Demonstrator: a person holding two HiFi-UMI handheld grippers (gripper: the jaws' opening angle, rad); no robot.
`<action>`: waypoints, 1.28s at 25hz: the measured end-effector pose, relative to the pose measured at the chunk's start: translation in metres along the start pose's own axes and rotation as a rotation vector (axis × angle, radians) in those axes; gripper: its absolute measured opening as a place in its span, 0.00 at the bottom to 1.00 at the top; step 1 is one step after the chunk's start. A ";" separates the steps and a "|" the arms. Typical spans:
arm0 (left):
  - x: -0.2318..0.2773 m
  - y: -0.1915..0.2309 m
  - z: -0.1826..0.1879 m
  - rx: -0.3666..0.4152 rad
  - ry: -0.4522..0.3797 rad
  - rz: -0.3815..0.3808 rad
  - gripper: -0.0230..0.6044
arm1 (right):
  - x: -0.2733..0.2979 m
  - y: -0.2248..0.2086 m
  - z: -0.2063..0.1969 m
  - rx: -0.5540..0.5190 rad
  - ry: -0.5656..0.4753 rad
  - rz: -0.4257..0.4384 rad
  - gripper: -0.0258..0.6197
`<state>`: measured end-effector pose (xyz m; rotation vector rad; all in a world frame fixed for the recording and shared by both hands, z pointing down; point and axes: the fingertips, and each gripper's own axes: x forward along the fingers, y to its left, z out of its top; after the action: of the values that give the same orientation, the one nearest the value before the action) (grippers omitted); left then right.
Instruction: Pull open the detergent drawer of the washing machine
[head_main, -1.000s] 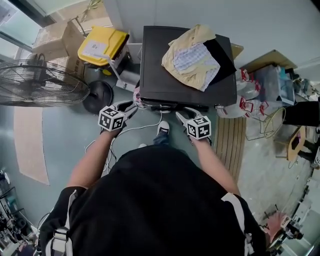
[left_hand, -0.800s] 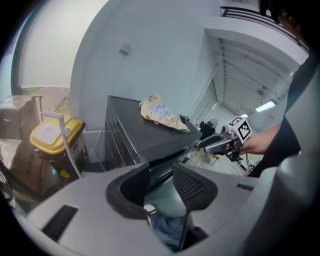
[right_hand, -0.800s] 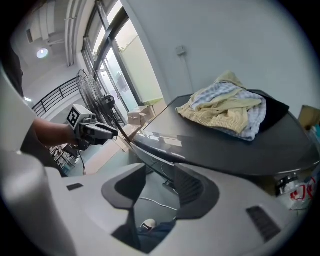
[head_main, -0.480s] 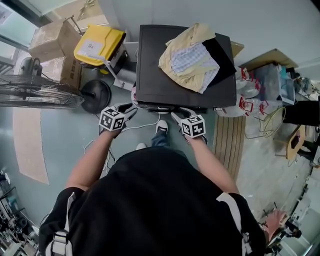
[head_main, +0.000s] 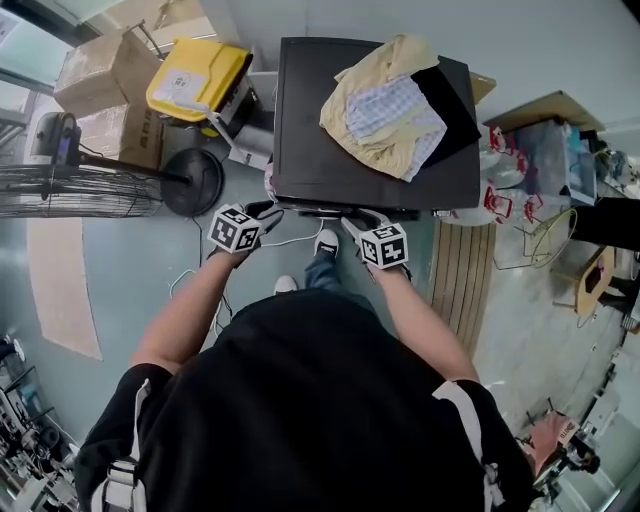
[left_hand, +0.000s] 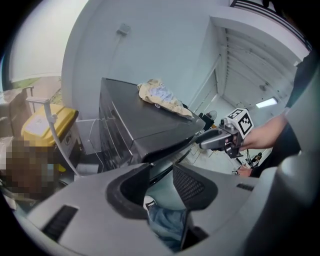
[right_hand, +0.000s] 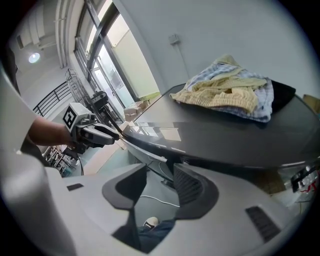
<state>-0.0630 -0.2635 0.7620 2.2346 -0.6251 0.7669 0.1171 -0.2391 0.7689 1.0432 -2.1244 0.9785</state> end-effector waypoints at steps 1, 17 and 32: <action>0.002 0.001 -0.001 0.000 0.003 0.001 0.28 | 0.002 0.000 -0.001 0.003 0.001 0.001 0.30; 0.017 0.006 -0.004 0.012 0.026 0.020 0.28 | 0.016 -0.005 -0.003 0.011 0.006 0.001 0.26; 0.022 0.009 -0.004 -0.005 0.011 0.068 0.25 | 0.018 -0.010 -0.005 0.006 0.014 -0.004 0.21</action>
<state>-0.0546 -0.2714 0.7828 2.2126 -0.7005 0.8100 0.1168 -0.2464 0.7883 1.0408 -2.1086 0.9875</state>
